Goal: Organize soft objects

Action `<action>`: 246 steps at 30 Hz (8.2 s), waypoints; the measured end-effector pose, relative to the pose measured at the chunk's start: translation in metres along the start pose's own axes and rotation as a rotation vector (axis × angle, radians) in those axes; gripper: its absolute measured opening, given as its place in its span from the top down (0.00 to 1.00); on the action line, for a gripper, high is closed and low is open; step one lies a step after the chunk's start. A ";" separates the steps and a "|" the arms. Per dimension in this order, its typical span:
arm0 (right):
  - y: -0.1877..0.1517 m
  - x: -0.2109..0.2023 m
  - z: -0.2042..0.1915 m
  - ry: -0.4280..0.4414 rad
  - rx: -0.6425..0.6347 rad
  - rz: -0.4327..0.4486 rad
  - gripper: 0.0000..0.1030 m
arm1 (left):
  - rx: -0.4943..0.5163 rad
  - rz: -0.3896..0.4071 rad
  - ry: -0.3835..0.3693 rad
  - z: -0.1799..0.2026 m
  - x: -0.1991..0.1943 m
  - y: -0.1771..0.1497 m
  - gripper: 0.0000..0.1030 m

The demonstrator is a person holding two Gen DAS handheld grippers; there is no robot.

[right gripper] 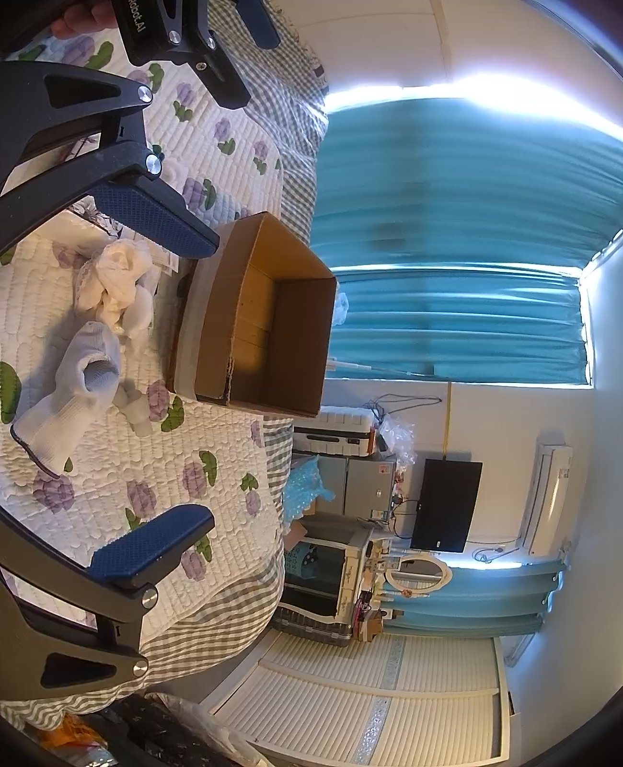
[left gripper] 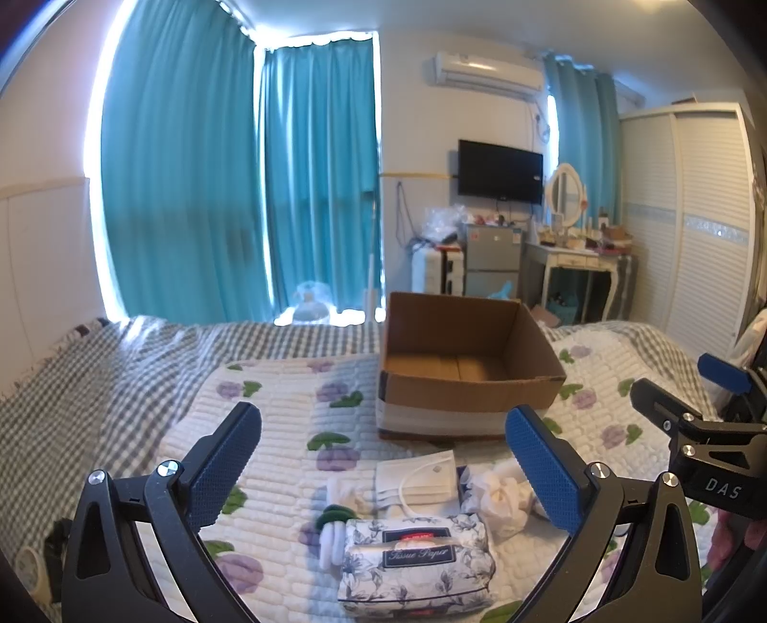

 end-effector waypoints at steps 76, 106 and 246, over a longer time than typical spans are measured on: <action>-0.031 0.006 -0.042 0.083 -0.098 -0.175 0.00 | 0.137 -0.273 0.194 -0.051 -0.003 -0.083 0.00; -0.138 0.064 -0.137 0.470 0.191 -0.607 0.53 | 0.131 -0.511 0.248 -0.068 0.021 -0.144 0.00; 0.048 0.022 -0.028 0.203 -0.082 -0.243 0.00 | 0.076 -0.186 0.014 -0.016 0.022 -0.010 0.11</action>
Point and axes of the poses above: each gripper's, at about its wrist camera, not at the fingertips, and x roughly the way its jaws point, z to its right, y to its top, the point moved 7 cm from there along x, roughly the way its jaws point, and after that the axes turned 11 degrees about z, right-handed, at the moved point
